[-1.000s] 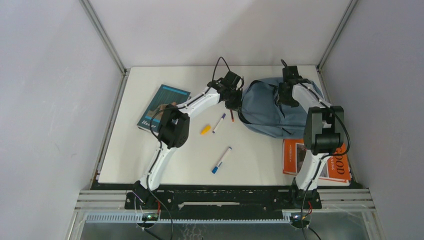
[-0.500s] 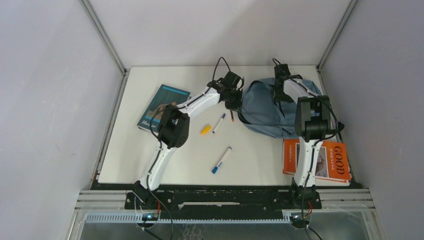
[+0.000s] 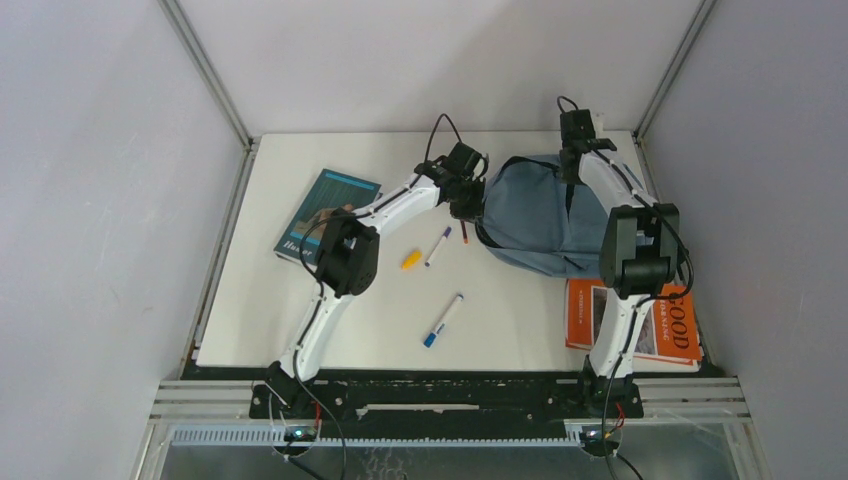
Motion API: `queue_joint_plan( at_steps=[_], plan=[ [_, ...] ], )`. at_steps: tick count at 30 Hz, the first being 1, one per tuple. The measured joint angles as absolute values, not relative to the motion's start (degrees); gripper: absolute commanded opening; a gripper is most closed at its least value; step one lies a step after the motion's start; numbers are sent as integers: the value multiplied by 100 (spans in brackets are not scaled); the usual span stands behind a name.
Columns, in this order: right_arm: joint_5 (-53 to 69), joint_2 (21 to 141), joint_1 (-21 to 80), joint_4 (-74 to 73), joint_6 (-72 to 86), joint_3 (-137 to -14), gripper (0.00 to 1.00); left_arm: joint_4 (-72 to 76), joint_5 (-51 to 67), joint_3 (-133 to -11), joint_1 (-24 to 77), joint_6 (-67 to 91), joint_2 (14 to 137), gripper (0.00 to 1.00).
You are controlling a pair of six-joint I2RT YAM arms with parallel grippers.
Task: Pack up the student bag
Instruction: Adjust the student bag at the center of the board.
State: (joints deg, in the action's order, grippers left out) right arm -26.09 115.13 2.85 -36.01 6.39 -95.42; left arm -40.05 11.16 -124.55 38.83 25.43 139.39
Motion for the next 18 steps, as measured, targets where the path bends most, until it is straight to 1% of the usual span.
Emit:
queue_joint_plan(
  at_steps=[5,7,10,18],
  plan=[
    [-2751,11410,281,-3789,635,-9618,67,-4005,1116,-12444,3881,2543,13937,0],
    [-2674,11410,283,-3868,642,-9618,70,-4012,1116,-12438,3881,2543,13935,0],
    [-2458,11408,309,-3942,644,-9561,71,-4016,1116,-12385,3881,2543,13906,0],
    [-2018,11389,379,-4027,652,-9113,72,-4027,1122,-12363,3881,2541,13904,0]
  ],
)
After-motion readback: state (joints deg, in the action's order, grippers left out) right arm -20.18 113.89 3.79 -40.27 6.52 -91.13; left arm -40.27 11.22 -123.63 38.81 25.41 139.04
